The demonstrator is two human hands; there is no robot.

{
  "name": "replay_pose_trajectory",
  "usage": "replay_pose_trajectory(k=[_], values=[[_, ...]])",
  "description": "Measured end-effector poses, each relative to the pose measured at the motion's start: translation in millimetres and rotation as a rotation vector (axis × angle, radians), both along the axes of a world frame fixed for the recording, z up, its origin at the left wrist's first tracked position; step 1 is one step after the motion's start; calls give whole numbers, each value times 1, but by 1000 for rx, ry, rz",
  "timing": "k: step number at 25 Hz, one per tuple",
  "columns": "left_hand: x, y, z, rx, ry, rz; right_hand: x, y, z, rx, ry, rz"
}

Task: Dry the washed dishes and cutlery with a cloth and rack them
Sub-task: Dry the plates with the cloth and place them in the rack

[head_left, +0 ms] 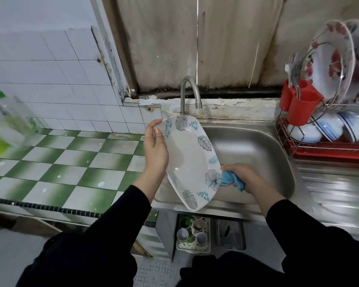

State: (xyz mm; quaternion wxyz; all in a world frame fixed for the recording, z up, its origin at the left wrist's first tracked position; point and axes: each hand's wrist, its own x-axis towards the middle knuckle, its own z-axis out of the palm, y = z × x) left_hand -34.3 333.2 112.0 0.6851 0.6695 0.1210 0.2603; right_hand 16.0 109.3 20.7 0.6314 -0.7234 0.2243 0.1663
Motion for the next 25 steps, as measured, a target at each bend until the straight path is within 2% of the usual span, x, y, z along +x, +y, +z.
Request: replay_pose_trajectory(k=[4,6,8,10,13,15,16,18,19,21,23,25], values=[[-11,11,14,-27,-55,30,2,20,12,-164,-118,-37],[-17,15,20,-15,-78,41,-1,30,24,-336,-252,-1],[-21,20,25,6,-93,67,-6,40,38,-405,-419,16],[-24,25,30,4,-104,83,-8,52,51,-301,-580,52],[-29,24,38,-9,-129,95,-22,87,70,-53,-713,103],[-31,23,42,2,-160,89,-45,116,73,82,-795,237],[-32,24,43,21,-182,83,-58,129,68,67,-899,359],[-37,32,44,47,-222,94,-69,137,46,-96,-1106,597],[-40,39,45,34,-229,110,-62,131,37,-160,-1140,630],[-47,50,48,-15,-241,133,-38,123,32,-217,-1025,430],[-55,48,51,-41,-248,93,-20,127,54,-121,-837,132],[-61,35,52,-14,-264,-5,-19,147,83,9,-885,10]])
